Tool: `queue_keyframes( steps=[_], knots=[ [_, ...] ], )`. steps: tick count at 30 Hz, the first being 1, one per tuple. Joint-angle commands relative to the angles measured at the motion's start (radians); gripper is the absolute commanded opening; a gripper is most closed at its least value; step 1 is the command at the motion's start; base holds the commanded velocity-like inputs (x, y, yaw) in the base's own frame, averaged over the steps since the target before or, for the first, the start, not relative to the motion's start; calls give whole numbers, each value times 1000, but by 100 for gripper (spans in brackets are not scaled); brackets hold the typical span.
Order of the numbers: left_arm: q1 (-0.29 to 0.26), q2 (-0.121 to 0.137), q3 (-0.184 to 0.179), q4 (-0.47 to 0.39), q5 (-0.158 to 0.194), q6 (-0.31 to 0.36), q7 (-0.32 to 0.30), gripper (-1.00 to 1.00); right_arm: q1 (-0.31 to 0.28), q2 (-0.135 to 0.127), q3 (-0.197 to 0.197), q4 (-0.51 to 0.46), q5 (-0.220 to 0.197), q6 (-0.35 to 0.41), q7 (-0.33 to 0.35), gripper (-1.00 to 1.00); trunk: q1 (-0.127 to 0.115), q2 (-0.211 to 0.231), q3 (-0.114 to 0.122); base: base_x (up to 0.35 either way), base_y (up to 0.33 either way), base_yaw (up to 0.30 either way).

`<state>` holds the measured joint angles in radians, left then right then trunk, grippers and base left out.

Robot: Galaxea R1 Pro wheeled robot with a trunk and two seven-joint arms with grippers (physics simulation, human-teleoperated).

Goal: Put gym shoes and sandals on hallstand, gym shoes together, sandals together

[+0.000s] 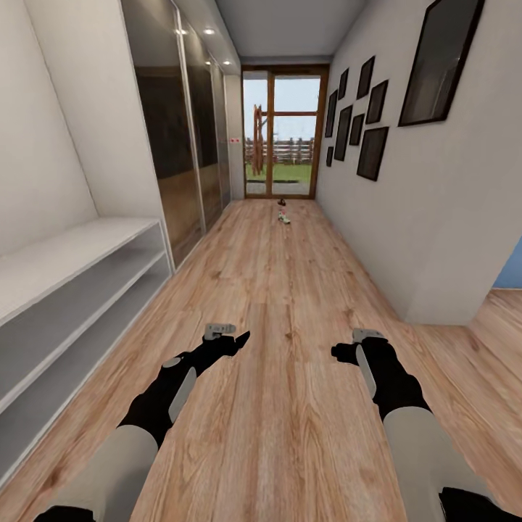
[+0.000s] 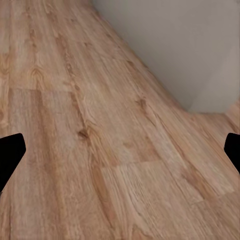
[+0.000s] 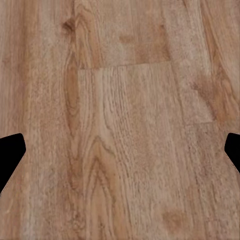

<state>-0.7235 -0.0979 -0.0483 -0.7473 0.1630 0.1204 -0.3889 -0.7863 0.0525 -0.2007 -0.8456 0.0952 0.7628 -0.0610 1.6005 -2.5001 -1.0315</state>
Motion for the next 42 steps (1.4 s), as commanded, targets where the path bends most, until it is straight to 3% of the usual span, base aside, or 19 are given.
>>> queue_keyframes(
  steps=[1, 27, 36, 42],
  knots=[
    [0, 0, -1, -1, 11, 10, -2, 100, -1, 1, -3, -1, 9, 5, 4, 100, 0, 0, -1, 348, -16, 0],
    [0, 0, -2, -1, 12, 10, -2, 100, -1, 1, -2, 0, 11, 4, 4, 100, 0, 0, -1, 348, -2, 0],
    [-1, 0, -1, -1, 72, 11, -2, 100, -1, 1, -2, 0, 11, 4, 4, 100, 0, 0, -1, 348, 13, 0],
    [-1, 0, -2, -1, 80, 11, -2, 100, -1, 2, -2, 1, 11, 4, 4, 100, 0, 0, -1, 348, 95, 0]
  ],
)
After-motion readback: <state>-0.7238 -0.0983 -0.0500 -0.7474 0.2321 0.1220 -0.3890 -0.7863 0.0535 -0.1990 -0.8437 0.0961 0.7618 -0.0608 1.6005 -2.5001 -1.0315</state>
